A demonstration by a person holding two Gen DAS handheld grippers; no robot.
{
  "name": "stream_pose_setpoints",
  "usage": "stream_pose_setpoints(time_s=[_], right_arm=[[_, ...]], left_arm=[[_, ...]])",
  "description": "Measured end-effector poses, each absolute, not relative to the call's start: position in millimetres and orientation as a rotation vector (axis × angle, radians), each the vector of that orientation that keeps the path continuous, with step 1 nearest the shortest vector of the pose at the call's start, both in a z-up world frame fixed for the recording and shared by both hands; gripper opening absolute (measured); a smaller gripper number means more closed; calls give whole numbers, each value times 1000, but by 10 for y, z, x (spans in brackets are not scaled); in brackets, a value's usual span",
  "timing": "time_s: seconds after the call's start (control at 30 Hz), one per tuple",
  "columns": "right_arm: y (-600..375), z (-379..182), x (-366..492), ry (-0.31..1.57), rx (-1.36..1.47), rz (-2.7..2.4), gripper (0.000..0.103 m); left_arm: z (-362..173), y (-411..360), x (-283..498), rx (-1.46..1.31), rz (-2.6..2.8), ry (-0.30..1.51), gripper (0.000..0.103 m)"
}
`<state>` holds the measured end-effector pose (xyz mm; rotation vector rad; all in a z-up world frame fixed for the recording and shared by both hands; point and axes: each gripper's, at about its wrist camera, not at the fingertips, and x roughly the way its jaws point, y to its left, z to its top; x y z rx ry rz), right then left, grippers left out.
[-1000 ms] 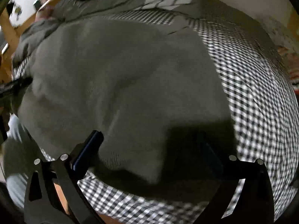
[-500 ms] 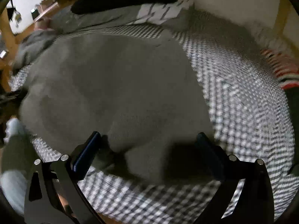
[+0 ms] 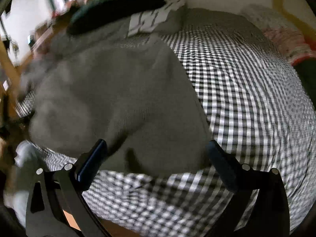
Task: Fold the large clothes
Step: 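Press both grippers down on the folded grey hoodie to flatten it, then grasp the folded hoodie bundle with both grippers and lift it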
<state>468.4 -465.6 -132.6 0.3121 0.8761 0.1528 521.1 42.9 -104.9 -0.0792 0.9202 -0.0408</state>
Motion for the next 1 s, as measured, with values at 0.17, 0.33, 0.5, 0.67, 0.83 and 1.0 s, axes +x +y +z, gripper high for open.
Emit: stream_pose_setpoints(time_s=[0.17, 0.33, 0.5, 0.67, 0.83, 1.0], right_arm=[[-4571, -1600, 4496, 875, 511, 238, 100], [-4296, -1728, 4593, 868, 612, 342, 100], [-4014, -1783, 4649, 878, 614, 403, 100], [-3840, -1860, 4571, 888, 600, 442, 100], [-3783, -1937, 4531, 903, 628, 446, 100], [-3888, -2006, 4471, 888, 695, 454, 100]], left_arm=[[-806, 300, 4783, -309, -232, 809, 99], [-1191, 450, 4355, -882, -373, 845, 99], [-1768, 558, 4166, -1299, -357, 831, 98], [-1937, 546, 4294, -1370, -321, 811, 98], [-2079, 529, 4638, -1353, -255, 846, 98], [-2181, 465, 4713, -1322, -269, 838, 90]])
